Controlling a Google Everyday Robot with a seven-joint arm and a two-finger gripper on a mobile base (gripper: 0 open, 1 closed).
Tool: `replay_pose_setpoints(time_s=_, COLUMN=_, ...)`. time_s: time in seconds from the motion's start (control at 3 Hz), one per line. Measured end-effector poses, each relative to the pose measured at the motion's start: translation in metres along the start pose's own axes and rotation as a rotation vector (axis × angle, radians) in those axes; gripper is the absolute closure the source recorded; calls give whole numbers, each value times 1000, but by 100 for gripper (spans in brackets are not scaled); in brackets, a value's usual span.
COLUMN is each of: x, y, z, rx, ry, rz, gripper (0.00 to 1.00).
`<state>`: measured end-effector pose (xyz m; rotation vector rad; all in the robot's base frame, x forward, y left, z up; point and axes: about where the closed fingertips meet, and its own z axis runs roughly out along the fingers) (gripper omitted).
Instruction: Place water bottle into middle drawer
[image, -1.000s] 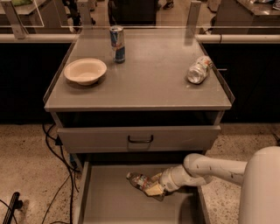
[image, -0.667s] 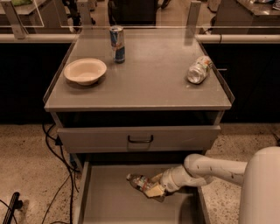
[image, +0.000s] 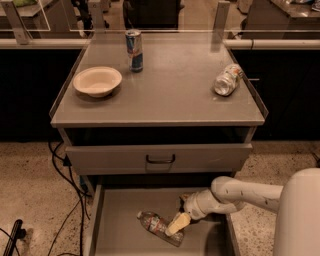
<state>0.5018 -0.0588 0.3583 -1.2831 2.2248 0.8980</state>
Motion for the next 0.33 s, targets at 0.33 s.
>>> replay_pose_setpoints(time_s=0.33, x=0, y=0, z=0, rx=0, ry=0, rz=0, gripper=0)
